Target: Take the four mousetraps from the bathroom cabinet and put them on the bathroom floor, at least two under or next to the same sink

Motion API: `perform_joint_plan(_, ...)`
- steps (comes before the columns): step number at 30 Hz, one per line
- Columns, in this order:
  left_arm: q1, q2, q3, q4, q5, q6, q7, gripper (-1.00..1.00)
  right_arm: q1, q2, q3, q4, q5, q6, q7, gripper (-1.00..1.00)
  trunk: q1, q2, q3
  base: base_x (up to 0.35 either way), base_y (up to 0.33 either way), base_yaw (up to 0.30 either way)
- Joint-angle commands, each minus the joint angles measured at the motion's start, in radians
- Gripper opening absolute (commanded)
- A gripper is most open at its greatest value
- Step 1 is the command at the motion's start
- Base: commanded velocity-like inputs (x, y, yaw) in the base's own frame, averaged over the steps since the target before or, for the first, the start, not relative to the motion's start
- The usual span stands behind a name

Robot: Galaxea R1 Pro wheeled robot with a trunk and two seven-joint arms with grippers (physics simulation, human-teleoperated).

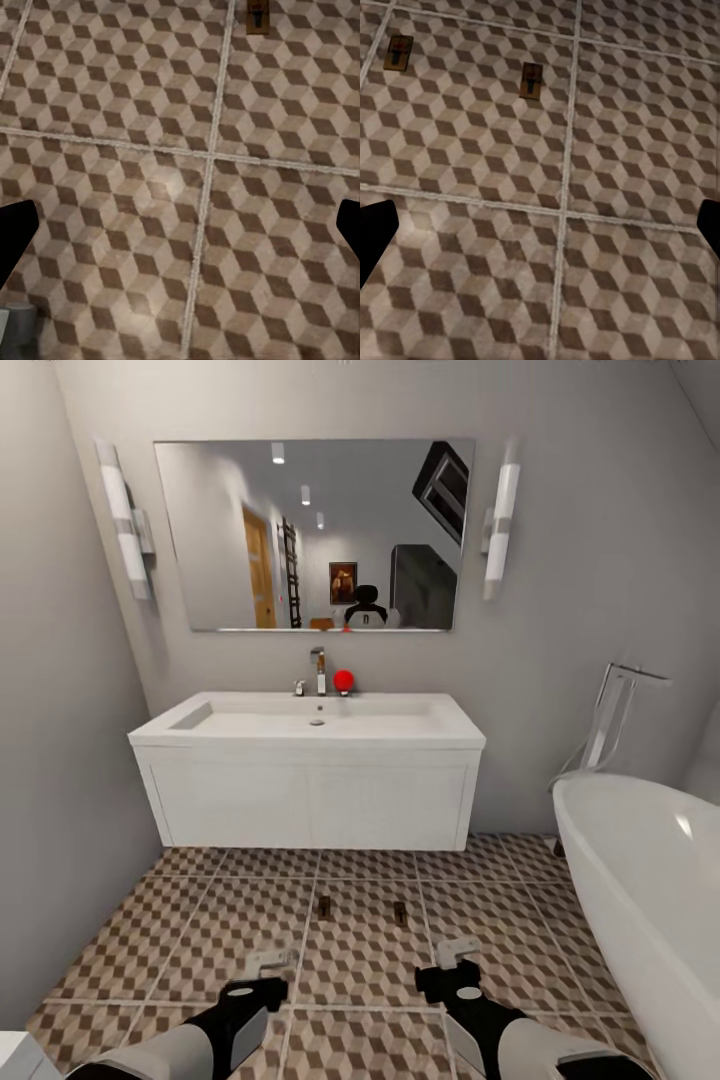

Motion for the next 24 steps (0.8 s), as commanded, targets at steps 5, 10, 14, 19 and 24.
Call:
perform_joint_plan(5, 0.000, 0.017, -0.009, 0.023, 0.076, 0.001, -0.003, 1.00, 0.004, -0.004, 0.006, 0.007, 0.011, 0.000, -0.009, 1.00, -0.019, 0.035, 0.015, 0.000, 0.000, 0.000)
perform_joint_plan(10, 0.004, 0.040, -0.009, 0.029, 0.100, 0.002, -0.020, 1.00, 0.034, -0.016, 0.006, 0.008, 0.011, 0.004, -0.008, 1.00, -0.039, 0.070, 0.030, 0.000, 0.000, 0.000)
perform_joint_plan(14, 0.007, 0.052, -0.009, 0.030, 0.108, 0.002, -0.035, 1.00, 0.060, -0.030, 0.005, 0.008, 0.011, 0.020, -0.006, 1.00, -0.054, 0.098, 0.043, 0.000, 0.000, 0.000)
perform_joint_plan(19, 0.016, 0.066, -0.009, 0.031, 0.111, 0.000, -0.044, 1.00, 0.076, -0.051, 0.005, 0.009, 0.010, 0.060, -0.006, 1.00, -0.073, 0.133, 0.059, 0.000, 0.000, 0.000)
perform_joint_plan(24, 0.059, 0.078, -0.009, 0.031, 0.114, -0.002, -0.047, 1.00, 0.101, -0.077, 0.004, 0.009, 0.009, 0.100, -0.012, 1.00, -0.092, 0.168, 0.074, 0.000, 0.000, 0.000)
